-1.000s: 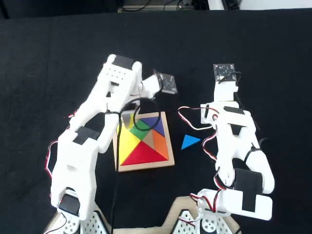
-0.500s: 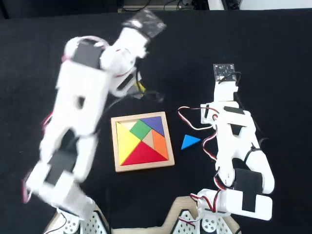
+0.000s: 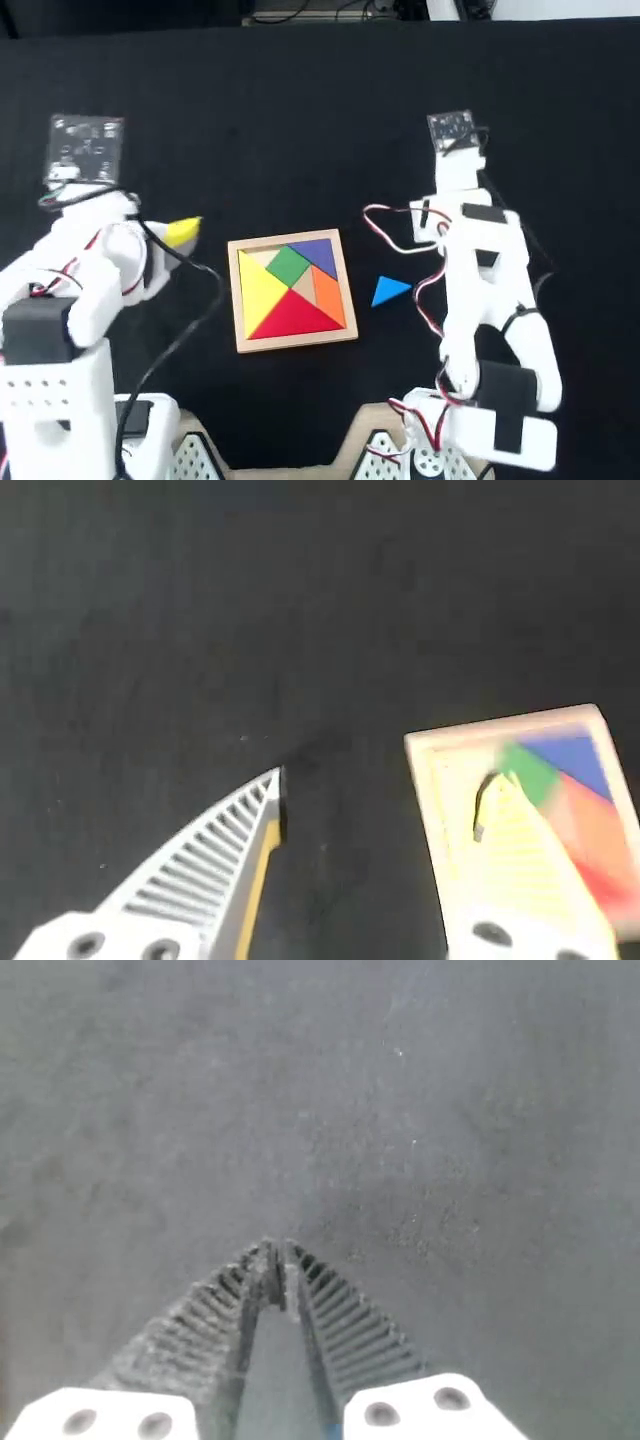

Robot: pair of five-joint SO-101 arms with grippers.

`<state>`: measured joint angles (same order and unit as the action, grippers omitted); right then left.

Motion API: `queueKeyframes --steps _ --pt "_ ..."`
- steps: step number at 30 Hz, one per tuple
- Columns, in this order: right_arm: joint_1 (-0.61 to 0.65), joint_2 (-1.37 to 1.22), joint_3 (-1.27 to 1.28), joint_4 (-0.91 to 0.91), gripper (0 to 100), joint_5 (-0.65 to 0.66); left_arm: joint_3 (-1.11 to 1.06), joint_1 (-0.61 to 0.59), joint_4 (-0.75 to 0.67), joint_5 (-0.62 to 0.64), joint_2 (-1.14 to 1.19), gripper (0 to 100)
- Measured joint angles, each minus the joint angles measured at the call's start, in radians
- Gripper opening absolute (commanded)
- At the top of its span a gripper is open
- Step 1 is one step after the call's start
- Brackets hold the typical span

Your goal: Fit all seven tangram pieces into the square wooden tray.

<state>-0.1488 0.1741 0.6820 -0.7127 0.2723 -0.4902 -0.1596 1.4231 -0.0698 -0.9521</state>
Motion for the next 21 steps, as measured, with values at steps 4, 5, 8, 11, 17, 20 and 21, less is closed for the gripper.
queueKeyframes --steps 4,5,8,11,17,20,21 --pt "0.049 0.055 -0.167 -0.302 20.1 0.026 -0.215 -0.089 -0.164 0.091 -0.011 31" --pt "0.064 0.068 -0.219 -0.393 20.3 0.055 -0.273 -0.097 -0.209 0.109 -0.011 31" --pt "0.095 0.101 -0.368 -0.652 19.7 0.178 -0.433 -0.101 -0.35 0.147 -0.011 31" --pt "0.101 0.153 -0.453 -0.792 19.3 0.313 -0.562 -0.101 -0.476 0.216 -0.011 31" --pt "0.104 0.31 -0.339 -0.861 15.0 0.723 -0.766 -0.101 -0.707 0.29 -0.011 31" --pt "0.101 0.42 -0.169 -0.852 15.2 0.901 -0.807 -0.103 -0.783 0.295 -0.011 31" --pt "0.101 0.451 -0.106 -0.822 15.2 0.951 -0.812 -0.103 -0.796 0.295 -0.011 31"
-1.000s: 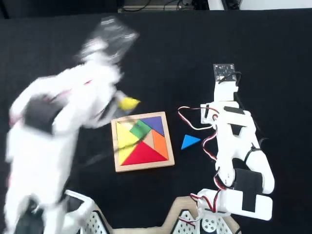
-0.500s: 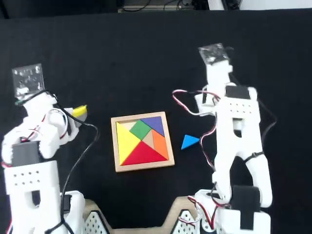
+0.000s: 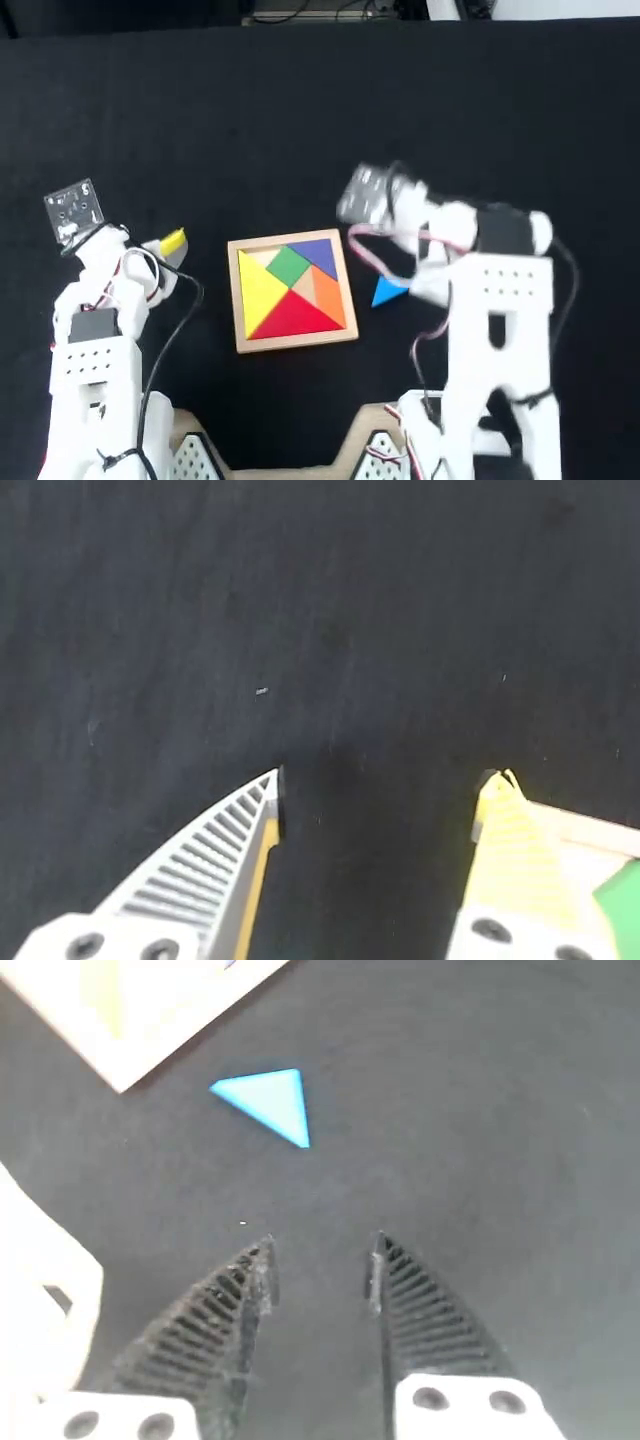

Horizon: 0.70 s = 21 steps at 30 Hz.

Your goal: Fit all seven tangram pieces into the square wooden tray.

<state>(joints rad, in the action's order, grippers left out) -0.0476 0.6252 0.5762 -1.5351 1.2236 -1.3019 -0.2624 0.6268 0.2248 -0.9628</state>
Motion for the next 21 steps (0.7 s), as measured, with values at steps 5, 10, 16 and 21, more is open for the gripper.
queueKeyframes --steps 5,10,16,21 --pt "0.005 0.048 0.265 0.167 15.2 0.129 -0.04 0.046 -0.052 0.0 0.0 31" --pt "0.037 -0.078 0.281 0.204 14.9 0.267 -0.071 0.094 -0.11 -0.012 0.0 31" --pt "0.055 -0.239 0.247 0.203 14.9 0.48 -0.072 0.103 -0.118 -0.018 0.0 31" --pt "0.072 -0.318 0.169 0.258 14.9 0.505 -0.072 0.103 -0.12 -0.018 0.0 31"
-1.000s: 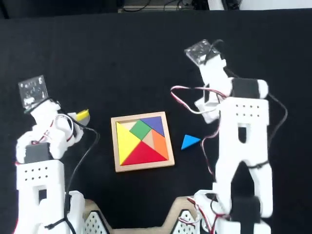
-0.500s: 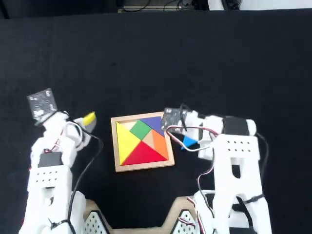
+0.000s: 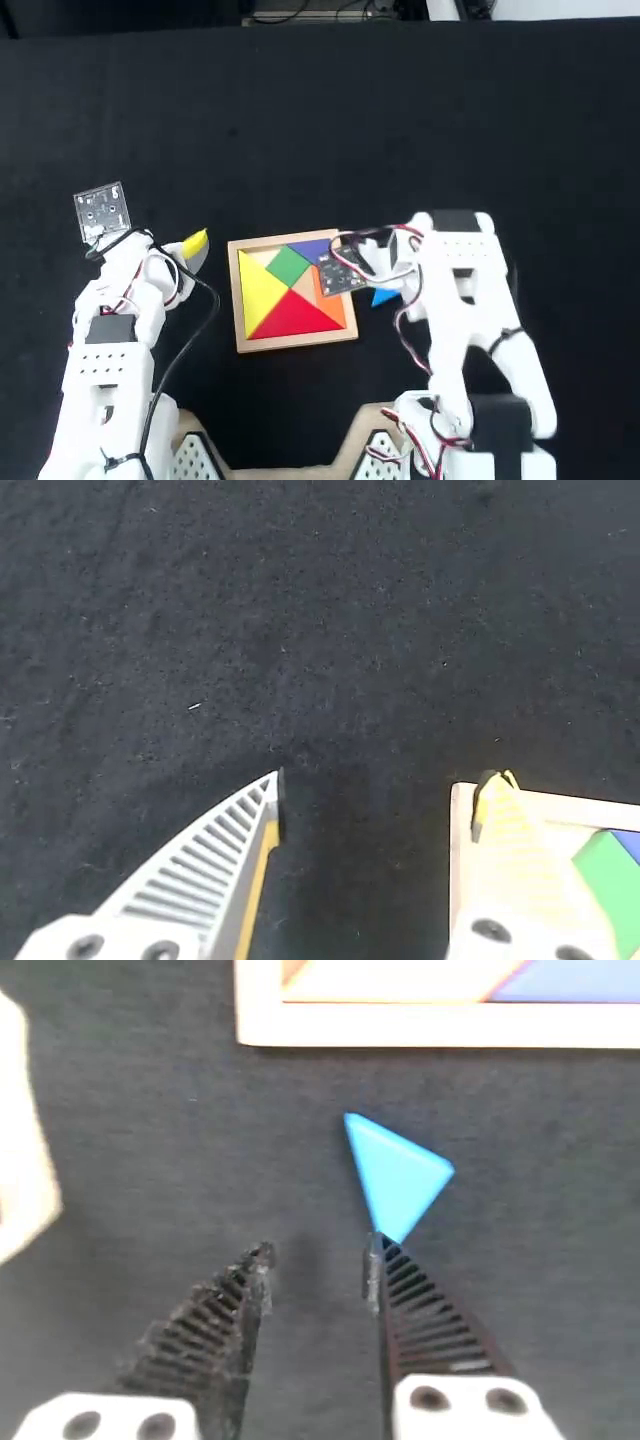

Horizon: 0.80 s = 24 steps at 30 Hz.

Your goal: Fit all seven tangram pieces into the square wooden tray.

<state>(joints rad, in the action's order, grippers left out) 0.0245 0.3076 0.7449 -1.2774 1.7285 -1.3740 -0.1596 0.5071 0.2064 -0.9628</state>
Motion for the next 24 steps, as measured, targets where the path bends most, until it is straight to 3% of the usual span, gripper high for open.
queueKeyframes --steps 10,24 --pt "0.117 -0.104 0.0 0.153 14.8 -0.035 -0.002 0.0 0.0 0.0 0.0 31" --pt "0.083 -0.143 0.002 0.19 14.8 -0.048 -0.002 0.009 0.0 0.0 0.0 31"
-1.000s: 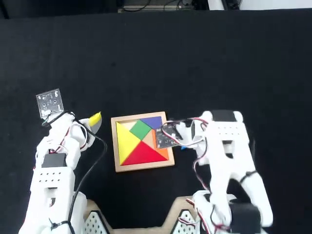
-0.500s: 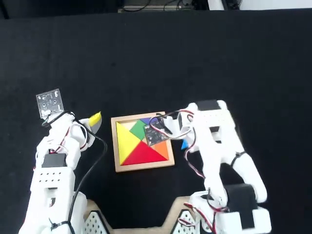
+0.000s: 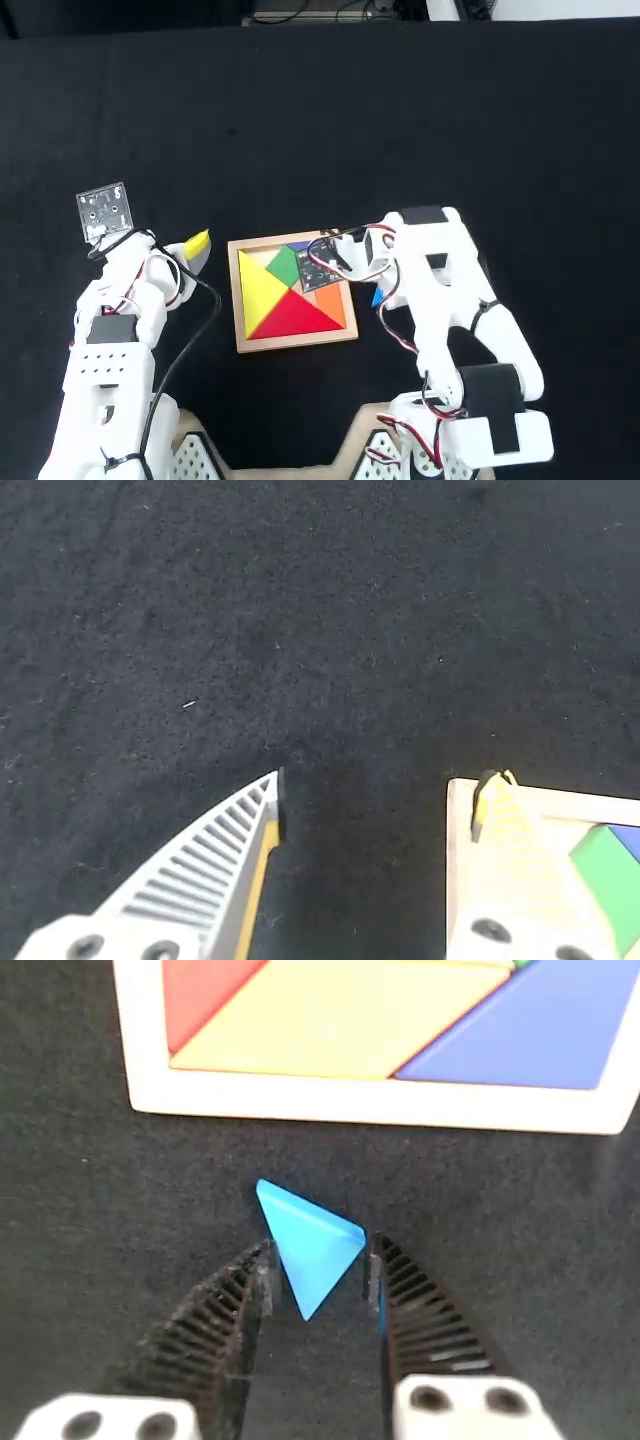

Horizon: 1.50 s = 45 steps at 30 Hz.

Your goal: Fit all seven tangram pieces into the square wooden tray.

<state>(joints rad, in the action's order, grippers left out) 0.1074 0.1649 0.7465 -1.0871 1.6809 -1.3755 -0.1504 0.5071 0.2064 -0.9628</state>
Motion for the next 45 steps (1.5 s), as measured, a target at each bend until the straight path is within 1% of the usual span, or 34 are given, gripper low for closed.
queueKeyframes --steps 6,20,27,32,39,45 --pt "-0.028 -0.009 0.003 0.0 14.8 0.0 0.0 0.0 0.0 0.0 0.0 31" --pt "-0.028 -0.009 0.029 0.008 14.8 -0.002 -0.006 0.0 0.0 0.0 0.0 31" --pt "-0.028 -0.009 0.11 0.13 14.8 -0.002 -0.006 0.0 0.0 0.0 0.0 31" --pt "-0.028 -0.009 0.115 0.15 14.6 -0.002 -0.006 0.0 0.0 0.0 0.0 31" --pt "-0.028 -0.009 0.115 0.158 1.7 -0.002 -0.006 0.0 0.0 0.0 0.0 31" --pt "-0.029 -0.009 0.112 0.157 1.5 -0.002 -0.006 0.0 0.0 0.0 0.0 31"
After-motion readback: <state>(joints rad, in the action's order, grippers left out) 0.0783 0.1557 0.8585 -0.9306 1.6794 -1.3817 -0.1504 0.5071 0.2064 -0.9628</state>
